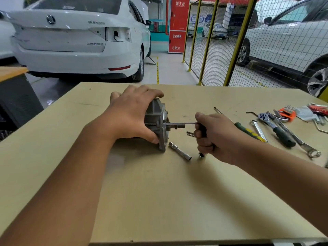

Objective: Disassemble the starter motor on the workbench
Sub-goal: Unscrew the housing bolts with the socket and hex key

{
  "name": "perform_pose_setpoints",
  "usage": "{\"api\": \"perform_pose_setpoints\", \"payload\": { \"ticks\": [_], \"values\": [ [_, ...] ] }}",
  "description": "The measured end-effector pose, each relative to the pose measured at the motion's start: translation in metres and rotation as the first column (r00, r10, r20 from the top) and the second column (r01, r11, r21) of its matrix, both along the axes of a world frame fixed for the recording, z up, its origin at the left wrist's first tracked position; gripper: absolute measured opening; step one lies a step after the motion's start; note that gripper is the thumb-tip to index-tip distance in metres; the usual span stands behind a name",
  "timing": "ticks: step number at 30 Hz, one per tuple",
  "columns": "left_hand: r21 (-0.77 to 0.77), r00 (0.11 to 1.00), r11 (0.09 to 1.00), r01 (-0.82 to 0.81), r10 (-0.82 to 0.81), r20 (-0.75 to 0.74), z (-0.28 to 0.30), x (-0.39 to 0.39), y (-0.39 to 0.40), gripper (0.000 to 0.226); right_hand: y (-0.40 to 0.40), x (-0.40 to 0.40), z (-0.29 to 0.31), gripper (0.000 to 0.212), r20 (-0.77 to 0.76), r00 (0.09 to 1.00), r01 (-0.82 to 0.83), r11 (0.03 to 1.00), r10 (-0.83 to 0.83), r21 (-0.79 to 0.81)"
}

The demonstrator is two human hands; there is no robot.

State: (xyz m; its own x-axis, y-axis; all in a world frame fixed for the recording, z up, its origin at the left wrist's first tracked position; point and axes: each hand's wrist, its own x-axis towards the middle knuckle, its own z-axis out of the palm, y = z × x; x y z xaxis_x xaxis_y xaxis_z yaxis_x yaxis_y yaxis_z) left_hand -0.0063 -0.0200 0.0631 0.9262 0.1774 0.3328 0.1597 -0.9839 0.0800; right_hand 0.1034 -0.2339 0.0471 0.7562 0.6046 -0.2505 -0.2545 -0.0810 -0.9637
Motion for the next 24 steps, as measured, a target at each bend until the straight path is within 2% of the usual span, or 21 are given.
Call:
{"api": "perform_pose_setpoints", "payload": {
  "ticks": [1,2,3,4,5,6,7,8,9,10,11,12,13,15,17,20,24],
  "values": [
    [-0.011,1.000,1.000,0.008,-0.008,0.004,0.000,0.000,0.001,0.121,-0.003,0.004,-0.005,0.041,0.191,0.981,-0.035,0.999,0.036,-0.007],
    [-0.022,1.000,1.000,0.017,-0.017,0.005,0.001,0.000,0.001,0.120,-0.007,0.008,-0.010,0.041,0.396,0.916,-0.064,0.998,0.069,-0.024],
    [-0.030,1.000,0.999,0.027,-0.027,0.003,0.002,0.000,0.001,0.119,-0.011,0.014,-0.014,0.038,0.614,0.784,-0.068,0.996,0.091,-0.061],
    [-0.034,0.999,0.999,0.034,-0.034,-0.003,0.002,-0.001,0.001,0.117,-0.016,0.020,-0.018,0.034,0.816,0.568,-0.036,0.994,0.104,-0.101],
    [-0.036,0.999,0.999,0.041,-0.041,-0.013,0.003,-0.001,-0.001,0.116,-0.019,0.027,-0.020,0.030,0.946,0.300,0.004,0.992,0.121,-0.128],
    [-0.037,0.999,0.998,0.043,-0.044,-0.024,0.003,-0.003,-0.003,0.114,-0.022,0.033,-0.021,0.029,0.989,0.043,0.018,0.990,0.139,-0.139],
    [-0.041,0.999,0.998,0.041,-0.043,-0.030,0.005,-0.005,-0.006,0.113,-0.024,0.039,-0.023,0.031,0.977,-0.151,0.012,0.988,0.151,-0.151],
    [-0.041,0.999,0.998,0.038,-0.039,-0.021,0.008,-0.007,-0.010,0.110,-0.025,0.044,-0.025,0.032,0.951,-0.266,0.007,0.987,0.154,-0.158],
    [-0.019,0.999,0.999,0.046,-0.046,0.013,0.013,-0.010,-0.016,0.103,-0.025,0.048,-0.026,0.031,0.940,-0.303,0.012,0.987,0.154,-0.157],
    [0.040,0.996,0.997,0.064,-0.066,0.058,0.019,-0.012,-0.025,0.090,-0.025,0.048,-0.026,0.031,0.948,-0.277,0.030,0.988,0.157,-0.155],
    [0.132,0.991,0.988,0.083,-0.096,0.093,0.023,-0.014,-0.034,0.072,-0.024,0.046,-0.025,0.031,0.966,-0.198,0.058,0.986,0.165,-0.157],
    [0.224,0.989,0.969,0.102,-0.123,0.079,0.024,-0.014,-0.045,0.054,-0.023,0.043,-0.025,0.033,0.983,-0.064,0.083,0.982,0.174,-0.169],
    [0.277,0.991,0.952,0.129,-0.135,0.004,0.021,-0.015,-0.058,0.043,-0.023,0.040,-0.025,0.037,0.974,0.121,0.085,0.976,0.192,-0.203],
    [0.254,0.966,0.952,0.172,-0.112,-0.235,0.006,-0.020,-0.083,0.041,-0.023,0.032,-0.021,0.043,0.841,0.481,-0.016,0.961,0.248,-0.274],
    [0.174,0.916,0.970,0.172,-0.092,-0.390,-0.010,-0.019,-0.098,0.042,-0.024,0.026,-0.017,0.044,0.679,0.683,-0.128,0.960,0.267,-0.249],
    [0.161,0.931,0.972,0.169,-0.104,-0.349,-0.024,-0.002,-0.104,0.033,-0.024,0.020,-0.010,0.048,0.464,0.850,-0.210,0.968,0.249,-0.134],
    [0.069,0.939,0.974,0.214,-0.186,-0.289,-0.042,0.007,-0.106,0.025,-0.025,0.014,0.001,0.049,0.231,0.937,-0.244,0.964,0.262,-0.102]
  ]
}}
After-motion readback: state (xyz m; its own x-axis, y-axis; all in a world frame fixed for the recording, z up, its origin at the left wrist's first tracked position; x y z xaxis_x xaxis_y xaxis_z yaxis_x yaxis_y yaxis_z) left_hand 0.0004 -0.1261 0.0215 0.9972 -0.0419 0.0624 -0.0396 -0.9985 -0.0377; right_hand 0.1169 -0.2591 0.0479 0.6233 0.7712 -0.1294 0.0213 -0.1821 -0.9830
